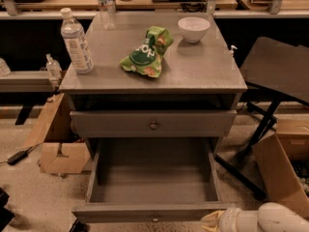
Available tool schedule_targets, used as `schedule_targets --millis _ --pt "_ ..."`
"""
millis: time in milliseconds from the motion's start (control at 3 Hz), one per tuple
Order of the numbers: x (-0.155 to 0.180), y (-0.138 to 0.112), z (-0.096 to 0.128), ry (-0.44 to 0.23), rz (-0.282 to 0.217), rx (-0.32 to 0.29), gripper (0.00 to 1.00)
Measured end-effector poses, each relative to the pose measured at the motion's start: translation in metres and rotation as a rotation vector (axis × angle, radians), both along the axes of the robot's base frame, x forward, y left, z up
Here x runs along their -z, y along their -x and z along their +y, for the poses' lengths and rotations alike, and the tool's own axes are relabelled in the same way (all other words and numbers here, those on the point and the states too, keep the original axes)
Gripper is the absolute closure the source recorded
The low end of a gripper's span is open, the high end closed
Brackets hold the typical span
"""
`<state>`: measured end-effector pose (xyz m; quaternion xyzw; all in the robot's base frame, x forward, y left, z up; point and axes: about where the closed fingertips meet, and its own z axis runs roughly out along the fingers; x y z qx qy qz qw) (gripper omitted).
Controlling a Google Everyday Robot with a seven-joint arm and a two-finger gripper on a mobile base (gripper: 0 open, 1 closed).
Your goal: Close middle drawer
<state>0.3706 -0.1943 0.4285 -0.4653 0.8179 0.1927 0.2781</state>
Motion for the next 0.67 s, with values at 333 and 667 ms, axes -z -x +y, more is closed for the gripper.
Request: schedule_targets --millis 333,667 --pt "0.025 0.009 0.017 -0.031 -0.017 -0.005 1.00" --pt "0.069 -0.004 0.022 -0.015 -0.044 -0.027 1.00"
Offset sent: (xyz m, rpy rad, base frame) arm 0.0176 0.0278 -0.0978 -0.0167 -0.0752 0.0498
